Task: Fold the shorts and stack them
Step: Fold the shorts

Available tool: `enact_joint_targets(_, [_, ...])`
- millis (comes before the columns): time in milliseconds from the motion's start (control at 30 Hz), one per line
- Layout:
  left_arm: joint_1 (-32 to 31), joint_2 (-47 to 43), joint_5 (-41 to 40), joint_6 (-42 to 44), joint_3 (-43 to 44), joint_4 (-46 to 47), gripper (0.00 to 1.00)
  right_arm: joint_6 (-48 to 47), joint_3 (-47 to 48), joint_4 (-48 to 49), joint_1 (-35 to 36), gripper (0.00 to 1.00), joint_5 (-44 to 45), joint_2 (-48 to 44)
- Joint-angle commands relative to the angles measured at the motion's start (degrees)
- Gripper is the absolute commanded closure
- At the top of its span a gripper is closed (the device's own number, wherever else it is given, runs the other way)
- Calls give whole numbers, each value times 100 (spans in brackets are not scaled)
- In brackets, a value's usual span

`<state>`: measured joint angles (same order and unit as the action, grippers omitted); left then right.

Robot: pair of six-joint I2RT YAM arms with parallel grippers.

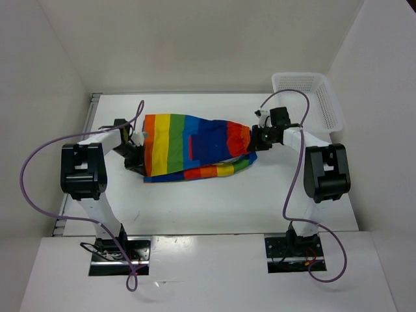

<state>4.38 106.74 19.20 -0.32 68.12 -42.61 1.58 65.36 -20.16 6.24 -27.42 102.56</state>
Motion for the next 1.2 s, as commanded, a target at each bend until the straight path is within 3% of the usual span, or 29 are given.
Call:
enact_joint_targets(0, [45, -161, -83, 32, 202, -195, 99, -412, 389, 49, 53, 82, -71, -192])
enact_joint_targets(300, [98, -364, -461, 32, 878, -757, 100, -1248, 740, -700, 53, 99, -430, -641])
enact_joint_targets(500, [151, -627, -330, 32, 1713, -1609, 100, -1809, 1363, -1472, 53, 100, -563, -693])
enact_joint_targets(633, [151, -777, -329, 32, 1618, -2311, 100, -2039, 1506, -2131, 0, 100, -501, -694])
enact_joint_targets(767, [-174, -769, -470, 32, 749, -2059, 98, -1654, 787, -1949, 0, 99, -29, -694])
enact_joint_targets(833, [-288, -550, -470, 32, 484, -1787, 92, -1172, 417, -1693, 0, 86, 245, -589])
enact_joint_targets(867, [-289, -471, -383, 32, 283, -1690, 86, -1056, 303, -1693, -139, 65, 437, -588])
enact_joint_targets(1000, [-350, -49, -435, 32, 211, -1250, 80, -529, 187, -1255, -211, 39, 737, -351])
enact_joint_targets(1167, [-350, 66, -285, 32, 263, -1250, 74, 52, 82, -990, -211, 28, 958, -53])
